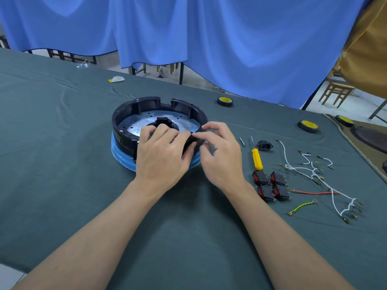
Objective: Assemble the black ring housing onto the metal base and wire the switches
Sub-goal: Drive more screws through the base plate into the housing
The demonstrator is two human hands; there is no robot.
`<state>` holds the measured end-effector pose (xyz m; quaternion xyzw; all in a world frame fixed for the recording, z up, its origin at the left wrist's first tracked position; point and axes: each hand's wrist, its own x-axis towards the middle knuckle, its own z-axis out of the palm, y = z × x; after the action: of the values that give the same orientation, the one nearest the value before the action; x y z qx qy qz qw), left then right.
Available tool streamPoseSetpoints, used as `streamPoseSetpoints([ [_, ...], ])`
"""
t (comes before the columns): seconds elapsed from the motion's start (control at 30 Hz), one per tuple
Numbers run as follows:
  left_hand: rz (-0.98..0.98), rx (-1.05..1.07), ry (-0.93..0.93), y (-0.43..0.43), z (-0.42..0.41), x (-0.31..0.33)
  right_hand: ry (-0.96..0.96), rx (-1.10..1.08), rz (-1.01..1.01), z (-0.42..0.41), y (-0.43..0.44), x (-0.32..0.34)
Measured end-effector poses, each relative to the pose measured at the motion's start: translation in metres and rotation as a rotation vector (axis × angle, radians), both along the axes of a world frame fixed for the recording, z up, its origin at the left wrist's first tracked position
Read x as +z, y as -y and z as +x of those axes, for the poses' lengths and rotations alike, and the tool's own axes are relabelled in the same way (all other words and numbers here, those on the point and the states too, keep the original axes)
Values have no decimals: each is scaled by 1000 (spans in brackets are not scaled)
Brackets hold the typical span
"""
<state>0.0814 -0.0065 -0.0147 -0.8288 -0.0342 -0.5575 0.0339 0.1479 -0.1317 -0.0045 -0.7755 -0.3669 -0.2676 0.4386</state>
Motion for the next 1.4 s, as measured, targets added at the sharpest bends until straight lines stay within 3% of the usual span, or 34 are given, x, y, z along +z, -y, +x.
streamPoseSetpoints([
  [0.1,48,27,-17,3,-3,1,-84,23,36,-3,1,-1],
  [0.17,75,45,-65,6,-5,2,-220,1,192,-5,1,3],
  [0.27,85,76,-176,9,-7,1,-612,-23,481,-6,2,11],
  [0.37,84,100,-252,9,-9,0,-1072,114,721,-6,5,19],
  [0.5,110,138,-335,10,-12,-1,-1304,194,926,-9,8,24],
  [0.8,109,168,-395,10,-13,0,-1472,338,1072,-4,22,29],
  [1.07,29,55,-291,-1,-17,4,-1445,276,938,-4,16,27],
  [1.17,-28,56,-265,-3,-19,9,-1506,377,929,-5,16,27],
  [1.4,94,133,-393,-2,-20,10,-1519,450,903,-7,18,22],
])
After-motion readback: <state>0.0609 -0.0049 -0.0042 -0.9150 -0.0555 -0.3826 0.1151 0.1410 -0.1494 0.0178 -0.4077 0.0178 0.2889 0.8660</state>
